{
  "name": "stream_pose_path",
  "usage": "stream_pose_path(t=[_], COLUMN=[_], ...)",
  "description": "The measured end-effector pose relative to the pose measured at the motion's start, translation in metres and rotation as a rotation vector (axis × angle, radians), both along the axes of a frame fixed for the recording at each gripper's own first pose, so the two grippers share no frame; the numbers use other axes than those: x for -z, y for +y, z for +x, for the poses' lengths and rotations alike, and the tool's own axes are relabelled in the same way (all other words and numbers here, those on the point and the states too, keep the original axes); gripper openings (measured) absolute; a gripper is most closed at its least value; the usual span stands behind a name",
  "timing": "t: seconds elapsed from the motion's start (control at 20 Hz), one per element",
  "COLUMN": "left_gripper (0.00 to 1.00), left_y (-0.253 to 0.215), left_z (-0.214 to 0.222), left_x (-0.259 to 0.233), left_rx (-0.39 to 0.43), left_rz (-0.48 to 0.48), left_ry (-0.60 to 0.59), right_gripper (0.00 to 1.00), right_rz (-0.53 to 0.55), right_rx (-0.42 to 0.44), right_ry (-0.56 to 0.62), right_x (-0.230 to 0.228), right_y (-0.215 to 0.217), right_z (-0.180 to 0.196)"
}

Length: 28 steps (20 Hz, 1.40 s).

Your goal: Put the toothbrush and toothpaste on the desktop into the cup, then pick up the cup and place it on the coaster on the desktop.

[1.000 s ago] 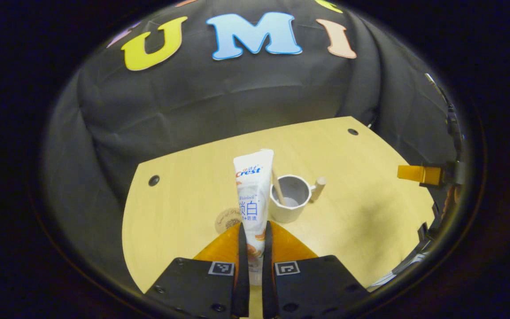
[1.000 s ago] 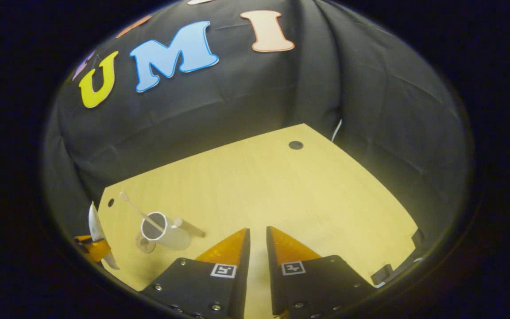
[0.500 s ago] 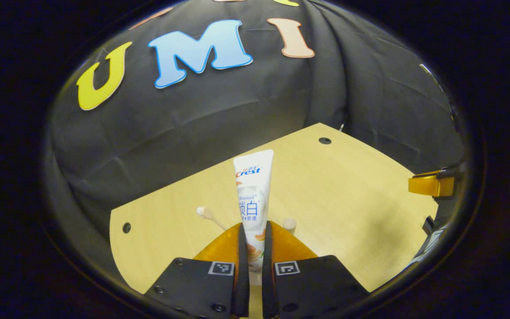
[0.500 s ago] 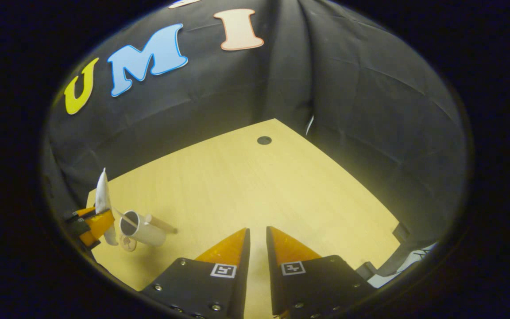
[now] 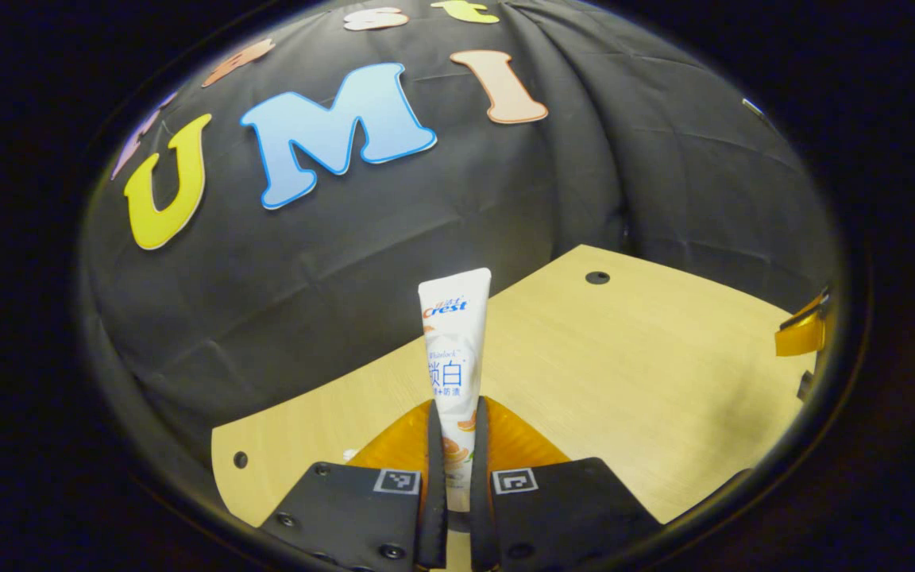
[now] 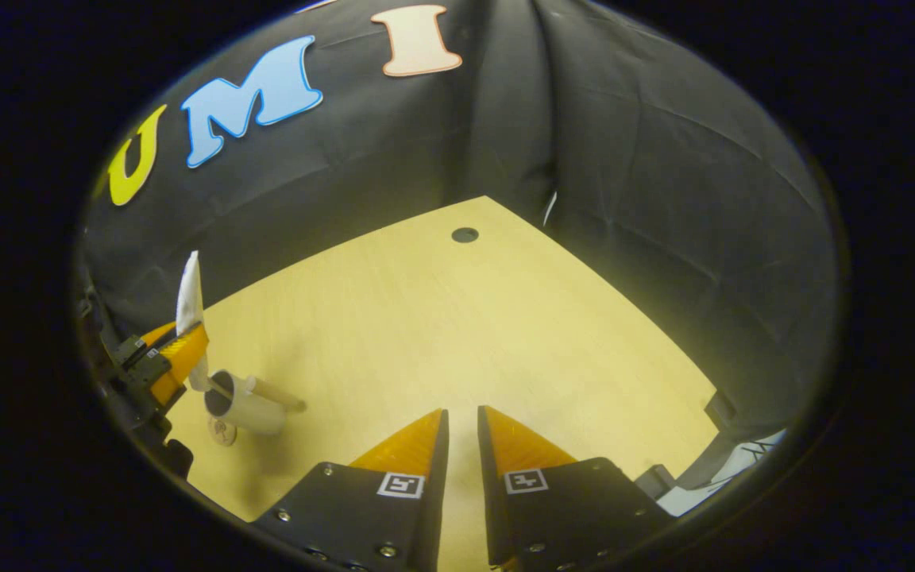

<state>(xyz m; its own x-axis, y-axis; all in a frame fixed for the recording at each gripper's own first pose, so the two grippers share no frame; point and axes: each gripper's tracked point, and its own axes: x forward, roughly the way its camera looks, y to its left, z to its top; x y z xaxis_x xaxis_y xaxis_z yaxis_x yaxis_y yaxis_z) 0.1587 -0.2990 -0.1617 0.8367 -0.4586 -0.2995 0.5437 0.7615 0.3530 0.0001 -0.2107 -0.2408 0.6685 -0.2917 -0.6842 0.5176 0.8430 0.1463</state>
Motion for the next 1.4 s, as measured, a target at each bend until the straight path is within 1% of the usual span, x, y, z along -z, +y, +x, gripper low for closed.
stream_pose_path(t=[0.2,0.4,0.5,0.65,0.7,0.75,0.8,0.85,1.05,1.2,1.25,1.3,1.35,1.4], left_gripper=[0.19,0.19,0.19,0.28,0.41,0.40,0.58,0.66,0.67,0.75,0.80,0.82,0.88,0.90], left_y=[0.004,0.012,0.015,0.023,0.022,0.022,0.023,0.025,0.029,0.036,0.037,0.039,0.044,0.049], left_z=[0.002,0.004,0.004,0.003,-0.001,-0.004,-0.008,-0.011,-0.028,-0.048,-0.055,-0.058,-0.064,-0.069], left_x=[0.017,0.028,0.038,0.045,0.044,0.041,0.042,0.040,0.024,0.009,0.005,0.000,-0.004,-0.009], left_rx=[-0.008,-0.030,-0.039,-0.060,-0.048,-0.048,-0.047,-0.050,-0.058,-0.048,-0.044,-0.047,-0.052,-0.057], left_rz=[-0.008,-0.020,-0.017,-0.005,-0.010,-0.017,-0.021,-0.021,-0.055,-0.095,-0.112,-0.128,-0.140,-0.152], left_ry=[0.009,-0.016,-0.002,-0.005,-0.003,-0.008,-0.007,-0.006,-0.020,-0.030,-0.028,-0.029,-0.029,-0.029], right_gripper=[0.22,0.22,0.22,0.22,0.22,0.22,0.22,0.22,0.22,0.22,0.22,0.22,0.22,0.22], right_rz=[0.004,0.014,0.019,0.026,0.028,0.028,0.029,0.031,0.041,0.042,0.043,0.044,0.044,0.043], right_rx=[0.007,0.011,0.010,0.003,0.000,-0.002,-0.004,-0.006,-0.020,-0.035,-0.040,-0.045,-0.052,-0.061], right_ry=[0.012,0.017,0.019,0.019,0.018,0.018,0.016,0.014,-0.003,-0.015,-0.020,-0.023,-0.027,-0.031], right_x=[0.002,0.003,0.003,0.005,0.005,0.005,0.005,0.005,0.002,-0.003,-0.004,-0.006,-0.007,-0.009], right_y=[-0.002,-0.001,0.000,0.001,0.002,0.002,0.002,0.003,0.005,0.009,0.013,0.017,0.021,0.024], right_z=[0.000,0.000,0.000,0.000,0.000,0.000,0.000,0.000,0.004,0.005,0.004,0.004,0.003,0.003])
